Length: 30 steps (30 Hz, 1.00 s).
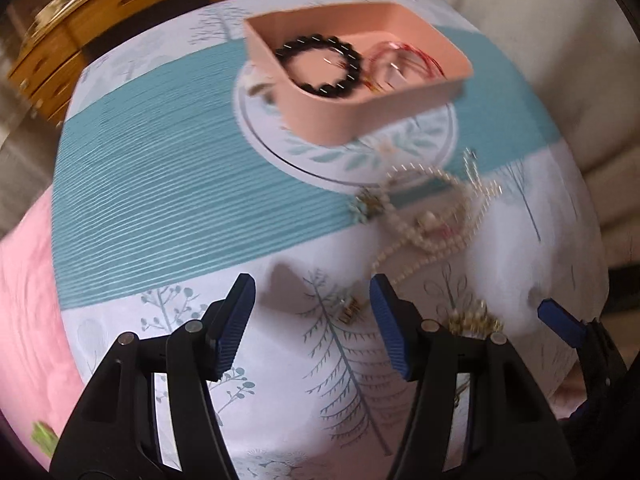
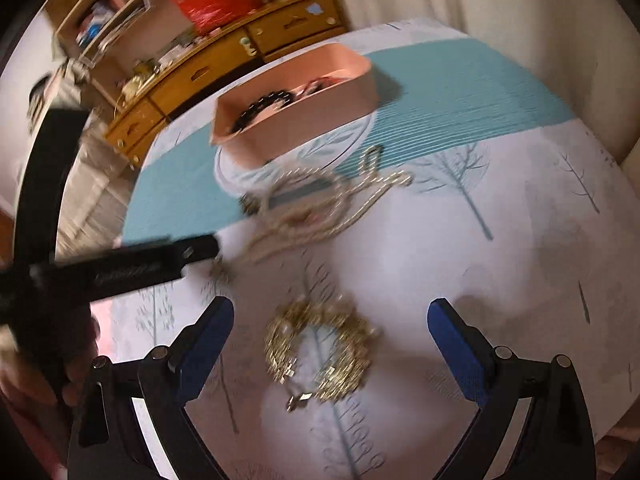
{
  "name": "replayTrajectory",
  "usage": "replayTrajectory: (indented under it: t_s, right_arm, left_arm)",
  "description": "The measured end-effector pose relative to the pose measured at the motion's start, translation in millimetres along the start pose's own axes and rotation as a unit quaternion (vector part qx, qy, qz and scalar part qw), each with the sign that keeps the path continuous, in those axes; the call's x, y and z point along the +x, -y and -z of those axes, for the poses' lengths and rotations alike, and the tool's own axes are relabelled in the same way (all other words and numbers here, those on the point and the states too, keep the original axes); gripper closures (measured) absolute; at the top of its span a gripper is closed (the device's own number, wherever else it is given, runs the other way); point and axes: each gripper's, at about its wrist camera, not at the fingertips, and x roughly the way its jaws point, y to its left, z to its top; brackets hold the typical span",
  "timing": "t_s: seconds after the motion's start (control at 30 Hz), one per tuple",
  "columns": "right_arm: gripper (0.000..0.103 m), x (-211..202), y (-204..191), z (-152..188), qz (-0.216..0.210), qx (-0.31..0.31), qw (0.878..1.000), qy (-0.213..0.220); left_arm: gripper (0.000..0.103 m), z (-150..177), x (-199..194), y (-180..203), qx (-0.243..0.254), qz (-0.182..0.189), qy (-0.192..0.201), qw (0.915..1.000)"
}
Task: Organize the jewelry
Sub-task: 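Grasp the gold hair comb with the right tool while the left tool grasps a small gold charm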
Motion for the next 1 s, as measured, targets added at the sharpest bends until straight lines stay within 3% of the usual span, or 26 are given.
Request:
replayTrajectory:
  t_s: [0.27,0.43,0.5,0.63,0.7,0.8,0.87,1.0]
  right_arm:
    - [0.004,-1.0,-26.4,43.5,0.074,0.047,0.996,0.035]
    - [0.004,3.6,-39.9,54.0,0.121,0.072,0.987,0.071]
    - [0.004,9.1,-45.6,54.3,0.150,0.072,0.983,0.073]
    - [0.004,17.7,-48.8,54.7,0.176,0.098,0.977,0.073]
    - [0.005,23.6,-49.4,55.1,0.194,0.097,0.974,0.070]
    - [0.014,22.9,-55.0,57.3,0.198,0.083,0.973,0.080]
    - [0.028,23.6,-61.9,58.2,0.192,0.067,0.975,0.089]
    - [0.029,19.1,-68.4,60.8,0.184,0.045,0.978,0.089]
  left_arm:
    - [0.046,12.6,8.5,9.0,0.084,0.030,-0.002,0.9961]
    - [0.053,16.6,10.9,11.3,0.139,0.053,0.004,0.9889]
    - [0.062,17.2,12.1,11.5,0.154,0.061,0.006,0.9862]
    - [0.070,17.3,13.9,16.5,0.185,0.075,0.025,0.9796]
    - [0.084,17.1,14.5,18.8,0.191,0.083,0.029,0.9776]
    - [0.086,17.7,14.0,19.6,0.195,0.095,0.026,0.9759]
    - [0.087,18.1,16.0,20.0,0.193,0.112,0.025,0.9745]
    - [0.087,16.8,16.3,19.4,0.181,0.114,0.027,0.9766]
